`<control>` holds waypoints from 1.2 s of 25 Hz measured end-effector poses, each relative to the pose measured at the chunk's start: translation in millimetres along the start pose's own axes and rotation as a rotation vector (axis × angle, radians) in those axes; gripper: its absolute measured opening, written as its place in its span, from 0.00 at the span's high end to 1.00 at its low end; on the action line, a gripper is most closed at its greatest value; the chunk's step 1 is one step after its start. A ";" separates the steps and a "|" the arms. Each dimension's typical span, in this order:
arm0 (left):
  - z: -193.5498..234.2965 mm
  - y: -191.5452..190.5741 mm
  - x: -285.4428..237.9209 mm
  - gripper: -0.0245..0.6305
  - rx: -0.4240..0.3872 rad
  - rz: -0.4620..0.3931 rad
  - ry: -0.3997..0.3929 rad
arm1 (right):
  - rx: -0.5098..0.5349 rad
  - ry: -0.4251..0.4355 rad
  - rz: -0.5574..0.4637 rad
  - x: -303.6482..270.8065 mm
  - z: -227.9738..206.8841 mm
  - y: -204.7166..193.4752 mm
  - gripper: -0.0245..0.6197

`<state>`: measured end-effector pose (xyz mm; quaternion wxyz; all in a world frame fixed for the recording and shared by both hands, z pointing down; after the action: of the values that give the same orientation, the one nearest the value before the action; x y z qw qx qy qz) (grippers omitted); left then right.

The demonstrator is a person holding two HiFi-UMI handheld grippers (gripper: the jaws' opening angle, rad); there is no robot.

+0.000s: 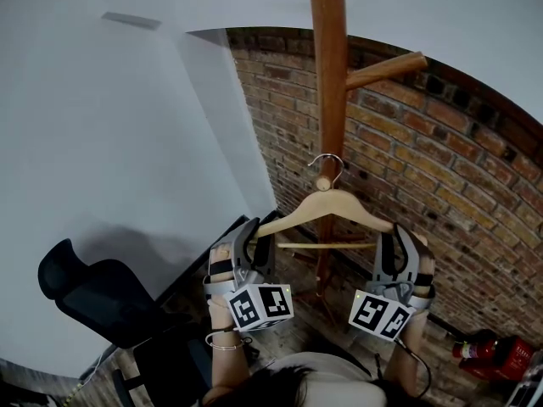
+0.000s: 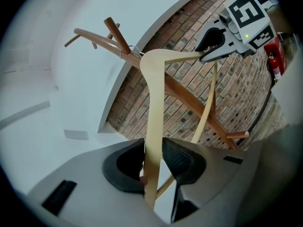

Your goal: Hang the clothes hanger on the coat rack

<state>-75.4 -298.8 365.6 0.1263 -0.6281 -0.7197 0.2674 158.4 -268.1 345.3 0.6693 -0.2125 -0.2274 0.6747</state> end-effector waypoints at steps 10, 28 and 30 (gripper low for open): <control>2.6 -1.7 7.0 0.77 0.002 -0.014 0.005 | 0.007 0.018 -0.005 7.7 2.6 5.1 0.79; -3.3 -3.9 36.9 0.76 0.016 -0.037 -0.009 | 0.012 0.021 0.022 39.6 10.8 7.4 0.78; -3.4 -3.7 41.6 0.76 0.029 -0.039 -0.007 | 0.014 0.014 0.027 44.0 11.6 7.8 0.78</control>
<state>-84.2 -257.9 364.0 0.1381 -0.6111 -0.7284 0.2773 144.7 -224.4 350.8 0.6633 -0.2155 -0.2149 0.6837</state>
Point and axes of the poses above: the fingertips, and each gripper's own axes: x backward along the fingers, z to its left, y out of its top, the point moved 5 cm from there along x, backward along the fingers
